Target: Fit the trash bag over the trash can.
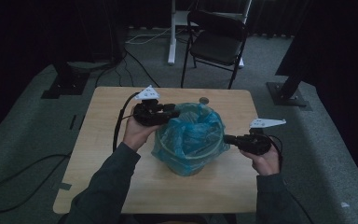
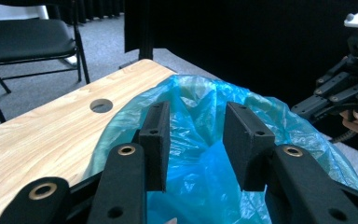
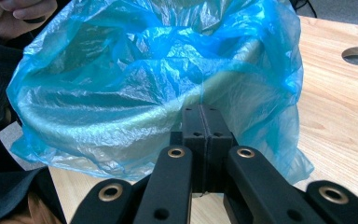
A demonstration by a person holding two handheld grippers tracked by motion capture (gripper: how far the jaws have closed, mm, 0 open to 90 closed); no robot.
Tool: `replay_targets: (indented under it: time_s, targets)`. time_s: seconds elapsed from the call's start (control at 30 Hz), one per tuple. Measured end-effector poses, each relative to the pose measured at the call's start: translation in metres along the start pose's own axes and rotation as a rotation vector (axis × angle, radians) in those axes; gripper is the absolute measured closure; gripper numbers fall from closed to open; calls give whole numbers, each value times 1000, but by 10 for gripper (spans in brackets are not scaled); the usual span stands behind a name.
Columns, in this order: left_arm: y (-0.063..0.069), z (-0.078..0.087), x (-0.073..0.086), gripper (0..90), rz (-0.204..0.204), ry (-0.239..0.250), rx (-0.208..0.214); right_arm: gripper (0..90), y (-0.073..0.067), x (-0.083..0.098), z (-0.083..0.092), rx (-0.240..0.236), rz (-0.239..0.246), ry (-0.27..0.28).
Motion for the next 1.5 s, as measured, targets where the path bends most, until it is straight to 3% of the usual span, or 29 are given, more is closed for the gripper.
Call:
replay_targets:
  time_s: [0.2, 0.37, 0.47, 0.8, 0.93, 1.3, 1.5]
  targets:
    - [7, -6, -5, 610, -38, -14, 26, 900, 2, 1, 0, 18, -8, -7]
    - [12, -13, -7, 602, -68, -33, 50, 759, 3, 1, 3, 29, -9, 12]
    - [15, -17, -7, 602, -84, -53, 58, 719, 3, 1, 3, 28, -5, 18]
    - [26, -30, -11, 599, -159, -112, 72, 675, 5, 3, 5, 31, -9, 28]
    - [29, -35, -12, 595, -192, -126, 61, 665, 5, 4, 5, 26, -13, 27]
    - [32, -49, -10, 595, -223, -173, 41, 663, 4, 4, 4, 5, -4, 16]
    - [36, -55, -10, 595, -261, -205, 28, 655, 3, 5, 4, -13, 6, 7]
Point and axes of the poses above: each handheld gripper's, and its own axes: z roughly backward along the jaws, x roughly out of its underside, y roughly to its right, the point moved 1 cm from there along -z, roughly forward along the jaws, and after that the axes turned 14 degrees about -x, right-handed, at the moved point
